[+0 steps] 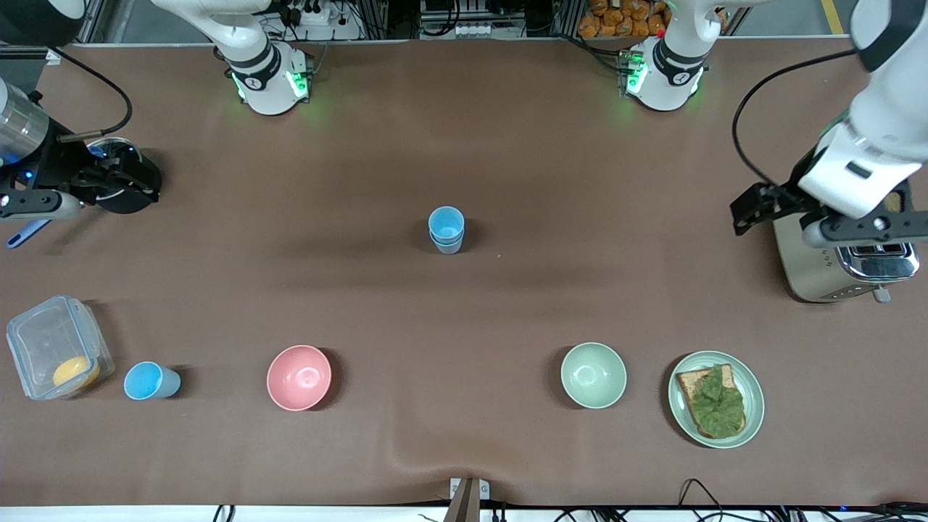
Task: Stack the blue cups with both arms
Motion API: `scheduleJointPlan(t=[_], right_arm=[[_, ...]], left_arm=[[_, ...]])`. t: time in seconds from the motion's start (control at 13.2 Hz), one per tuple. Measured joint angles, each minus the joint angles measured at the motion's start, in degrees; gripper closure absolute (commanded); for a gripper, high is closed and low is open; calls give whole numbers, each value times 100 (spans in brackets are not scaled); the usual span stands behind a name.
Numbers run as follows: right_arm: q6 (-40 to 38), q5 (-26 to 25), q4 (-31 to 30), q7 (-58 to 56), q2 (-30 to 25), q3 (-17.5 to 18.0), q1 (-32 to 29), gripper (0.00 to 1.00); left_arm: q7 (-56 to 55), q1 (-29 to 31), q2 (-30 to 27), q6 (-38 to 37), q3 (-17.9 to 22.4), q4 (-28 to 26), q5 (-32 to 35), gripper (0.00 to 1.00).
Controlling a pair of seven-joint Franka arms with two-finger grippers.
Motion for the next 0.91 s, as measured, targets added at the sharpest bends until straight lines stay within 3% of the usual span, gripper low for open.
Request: scheduleJointPlan(t=[0.23, 0.91], right_arm=[[-9, 0, 59, 0, 0, 0, 0, 0], [-148, 0, 106, 1, 0, -2, 0, 0]], left_arm=[[11, 0, -238, -141, 56, -154, -34, 0], [11, 110, -260, -190, 114, -157, -34, 0]])
